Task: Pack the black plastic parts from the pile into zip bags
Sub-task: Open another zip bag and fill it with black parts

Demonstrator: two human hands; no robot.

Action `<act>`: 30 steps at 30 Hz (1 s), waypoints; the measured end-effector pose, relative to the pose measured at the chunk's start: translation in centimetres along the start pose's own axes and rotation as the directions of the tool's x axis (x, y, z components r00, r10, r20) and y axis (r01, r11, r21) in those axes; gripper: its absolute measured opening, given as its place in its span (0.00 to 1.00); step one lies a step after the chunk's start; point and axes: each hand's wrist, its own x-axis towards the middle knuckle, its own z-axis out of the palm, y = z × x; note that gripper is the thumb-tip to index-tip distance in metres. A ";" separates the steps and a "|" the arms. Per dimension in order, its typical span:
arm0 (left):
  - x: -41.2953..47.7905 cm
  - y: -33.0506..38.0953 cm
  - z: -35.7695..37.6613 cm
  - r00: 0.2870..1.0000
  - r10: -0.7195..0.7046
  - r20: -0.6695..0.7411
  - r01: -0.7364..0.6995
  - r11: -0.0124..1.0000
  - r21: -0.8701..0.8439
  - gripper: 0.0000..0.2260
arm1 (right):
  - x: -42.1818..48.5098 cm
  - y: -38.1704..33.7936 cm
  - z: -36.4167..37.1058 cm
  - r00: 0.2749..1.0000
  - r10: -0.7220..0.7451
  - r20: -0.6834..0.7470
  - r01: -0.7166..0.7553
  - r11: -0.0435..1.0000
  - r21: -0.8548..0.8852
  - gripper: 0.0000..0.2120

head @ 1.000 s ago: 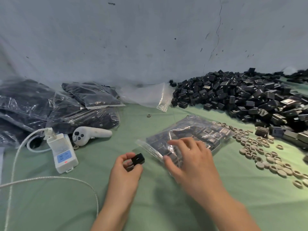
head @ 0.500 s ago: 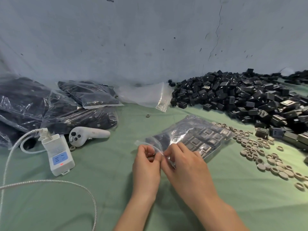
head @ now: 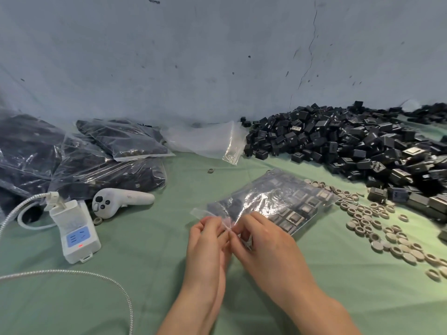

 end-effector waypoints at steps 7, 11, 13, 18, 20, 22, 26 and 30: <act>1.1 0.1 1.2 0.995 -0.101 0.001 0.101 0.993 0.054 0.16 | 0.1 0.7 -0.5 0.997 -0.035 0.064 0.032 0.998 0.054 0.09; 1.5 0.3 0.9 0.997 -0.064 0.033 0.063 0.997 0.045 0.12 | 0.5 1.2 -1.1 0.997 -0.051 0.065 0.044 0.994 0.098 0.08; 1.7 0.5 0.7 0.999 -0.053 0.011 0.054 0.998 -0.024 0.11 | 1.0 2.0 -1.5 1.000 -0.001 0.021 -0.002 0.993 0.117 0.13; 2.3 1.1 0.1 0.989 -0.140 0.050 0.147 0.967 -0.209 0.08 | 2.1 4.2 -2.1 0.986 0.162 -0.025 -0.161 0.986 0.048 0.12; 2.8 1.2 -0.1 0.986 -0.160 0.047 0.167 0.955 -0.245 0.08 | 2.4 4.8 -2.3 0.980 0.195 -0.026 -0.194 0.980 0.042 0.12; 3.2 1.5 -0.4 0.985 -0.168 0.028 0.169 0.944 -0.282 0.10 | 2.9 5.2 -2.5 0.974 0.222 -0.056 -0.219 0.974 0.056 0.12; 3.2 2.0 -1.1 0.985 -0.121 -0.120 0.095 0.976 -0.197 0.04 | 3.9 7.0 -3.2 0.935 0.333 -0.122 -0.320 0.941 0.114 0.12; 2.2 2.1 -1.0 0.836 0.408 -0.367 -0.202 0.851 0.485 0.06 | 4.7 9.5 -4.6 0.807 0.556 -0.201 -0.412 0.773 0.482 0.11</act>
